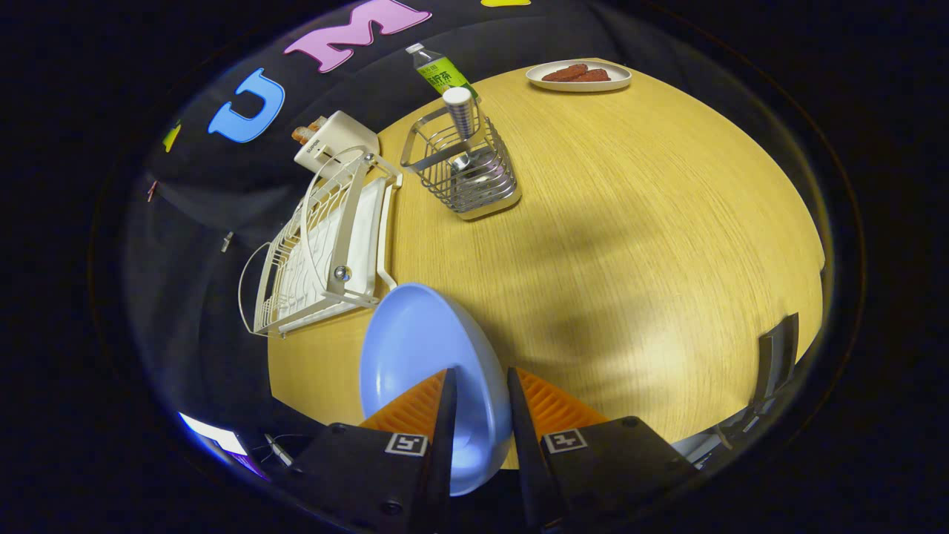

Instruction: Take the plate from the dish rack, then take the spoon from the basket and place it into the plate.

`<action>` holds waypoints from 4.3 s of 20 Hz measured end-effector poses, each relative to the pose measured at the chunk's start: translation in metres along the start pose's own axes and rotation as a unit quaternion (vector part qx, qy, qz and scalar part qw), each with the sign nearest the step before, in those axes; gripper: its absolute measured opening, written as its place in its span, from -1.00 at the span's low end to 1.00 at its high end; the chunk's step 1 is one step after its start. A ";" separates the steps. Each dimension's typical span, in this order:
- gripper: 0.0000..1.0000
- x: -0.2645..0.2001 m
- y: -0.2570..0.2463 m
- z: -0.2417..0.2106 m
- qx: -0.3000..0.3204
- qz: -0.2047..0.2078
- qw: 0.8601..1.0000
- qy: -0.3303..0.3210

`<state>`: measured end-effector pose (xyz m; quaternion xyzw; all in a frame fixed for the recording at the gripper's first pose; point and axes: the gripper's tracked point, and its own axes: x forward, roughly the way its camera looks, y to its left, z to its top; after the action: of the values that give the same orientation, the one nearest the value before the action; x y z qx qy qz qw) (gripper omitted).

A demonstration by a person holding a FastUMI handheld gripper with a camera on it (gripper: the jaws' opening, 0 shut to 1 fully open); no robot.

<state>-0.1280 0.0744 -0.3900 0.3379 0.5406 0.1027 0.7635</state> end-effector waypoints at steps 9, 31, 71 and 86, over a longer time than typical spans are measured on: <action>0.17 -0.044 -0.008 0.079 -0.115 -0.072 0.983 -0.122; -0.03 -0.015 0.015 0.181 -0.262 -0.088 0.952 -0.131; -0.73 -0.061 0.079 -0.007 -0.293 0.043 0.953 -0.060; -0.67 -0.008 0.031 -0.063 -0.325 -0.008 0.945 0.031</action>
<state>-0.1812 0.1191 -0.3760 0.0636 0.5039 0.2776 0.8155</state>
